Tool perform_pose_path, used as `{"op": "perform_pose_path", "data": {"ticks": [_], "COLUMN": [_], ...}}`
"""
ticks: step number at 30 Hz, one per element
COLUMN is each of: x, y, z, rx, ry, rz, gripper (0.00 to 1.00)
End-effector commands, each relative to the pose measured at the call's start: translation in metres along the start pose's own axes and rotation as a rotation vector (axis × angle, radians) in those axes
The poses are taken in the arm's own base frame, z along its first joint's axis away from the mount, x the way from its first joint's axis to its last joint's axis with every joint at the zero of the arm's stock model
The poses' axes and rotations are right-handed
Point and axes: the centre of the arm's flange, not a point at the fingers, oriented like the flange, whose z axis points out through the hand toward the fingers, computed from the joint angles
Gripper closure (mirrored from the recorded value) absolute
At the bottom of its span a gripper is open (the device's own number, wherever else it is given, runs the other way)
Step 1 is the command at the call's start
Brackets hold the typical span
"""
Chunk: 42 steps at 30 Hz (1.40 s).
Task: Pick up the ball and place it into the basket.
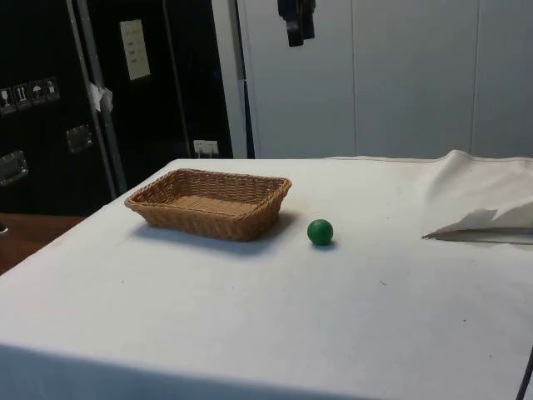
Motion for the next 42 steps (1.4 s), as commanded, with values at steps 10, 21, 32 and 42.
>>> {"op": "perform_pose_path", "data": {"ticks": [10, 21, 32, 42], "x": [-0.011, -0.023, -0.027, -0.028], "y": [-0.003, -0.006, -0.015, -0.02], "z": [0.002, 0.024, 0.055, 0.08], "rx": [0.009, 0.03, 0.041, 0.038], "ry": [0.013, 0.03, 0.047, 0.069], "rz": [0.002, 0.004, 0.045, 0.066], "gripper": [0.0, 0.0, 0.0, 0.0]}}
